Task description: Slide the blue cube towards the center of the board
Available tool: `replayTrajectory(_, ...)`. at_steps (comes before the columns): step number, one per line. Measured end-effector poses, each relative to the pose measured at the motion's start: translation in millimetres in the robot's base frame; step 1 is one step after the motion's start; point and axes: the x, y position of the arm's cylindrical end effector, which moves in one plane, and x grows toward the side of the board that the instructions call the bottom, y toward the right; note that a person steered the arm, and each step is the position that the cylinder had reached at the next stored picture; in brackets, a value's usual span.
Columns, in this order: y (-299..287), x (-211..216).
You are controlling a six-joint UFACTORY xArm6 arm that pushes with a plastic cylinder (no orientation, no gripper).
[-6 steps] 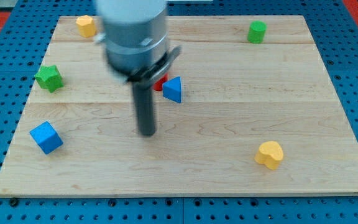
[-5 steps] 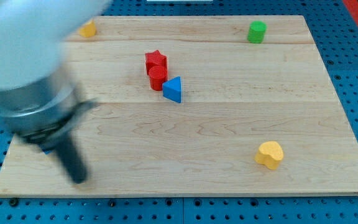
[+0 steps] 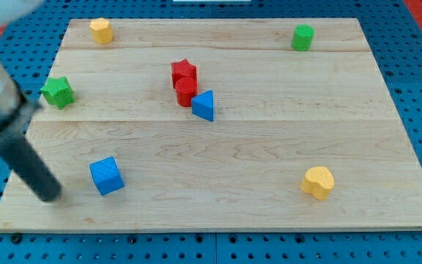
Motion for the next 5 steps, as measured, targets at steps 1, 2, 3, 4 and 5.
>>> replayTrajectory(1,102.7,-31.9)
replayTrajectory(2,122.8,-114.0)
replayTrajectory(3,122.1,-40.6)
replayTrajectory(4,120.7,16.9)
replayTrajectory(5,80.1,-49.6)
